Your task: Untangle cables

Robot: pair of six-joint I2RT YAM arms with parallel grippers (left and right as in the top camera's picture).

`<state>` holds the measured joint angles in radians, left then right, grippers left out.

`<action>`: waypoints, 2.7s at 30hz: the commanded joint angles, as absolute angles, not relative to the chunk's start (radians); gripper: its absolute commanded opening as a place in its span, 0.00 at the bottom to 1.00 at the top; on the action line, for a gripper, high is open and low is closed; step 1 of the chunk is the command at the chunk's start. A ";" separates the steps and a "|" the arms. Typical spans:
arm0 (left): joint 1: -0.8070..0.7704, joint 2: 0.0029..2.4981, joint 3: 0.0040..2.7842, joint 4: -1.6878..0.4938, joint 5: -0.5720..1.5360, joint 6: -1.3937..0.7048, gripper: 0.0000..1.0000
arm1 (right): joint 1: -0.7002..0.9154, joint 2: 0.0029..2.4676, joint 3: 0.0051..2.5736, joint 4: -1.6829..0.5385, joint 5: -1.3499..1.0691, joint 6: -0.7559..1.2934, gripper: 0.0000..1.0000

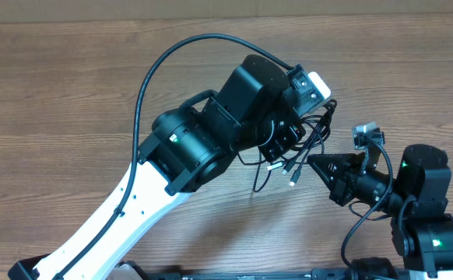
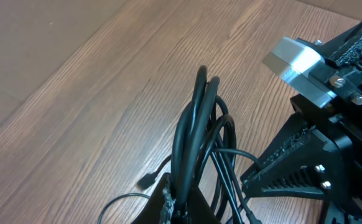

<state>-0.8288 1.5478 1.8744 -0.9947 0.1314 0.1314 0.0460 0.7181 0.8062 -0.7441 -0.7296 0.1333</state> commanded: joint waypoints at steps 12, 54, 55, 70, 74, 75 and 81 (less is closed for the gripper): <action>-0.823 1.550 1.887 -0.969 -0.207 -0.205 0.04 | 0.044 0.711 0.826 -0.803 -0.396 0.369 0.04; -0.825 1.551 1.887 -0.968 0.266 0.204 0.04 | 0.044 0.711 0.826 -0.855 -0.425 0.207 1.00; -0.825 1.550 1.887 -0.968 0.274 0.204 0.04 | 0.044 0.711 0.826 -0.854 -0.417 0.207 1.00; -0.825 1.550 1.887 -0.990 0.251 0.205 0.04 | 0.044 0.711 0.826 -0.894 -0.154 0.422 0.71; -0.825 1.551 1.887 -0.990 0.251 0.205 0.04 | 0.044 0.711 0.826 -0.900 -0.149 0.446 0.75; -0.825 1.551 1.887 -0.991 0.251 0.205 0.04 | 0.044 0.711 0.826 -0.902 -0.145 0.446 0.76; -0.825 1.550 1.887 -0.990 0.252 0.202 0.04 | 0.044 0.711 0.826 -0.969 0.001 0.576 0.81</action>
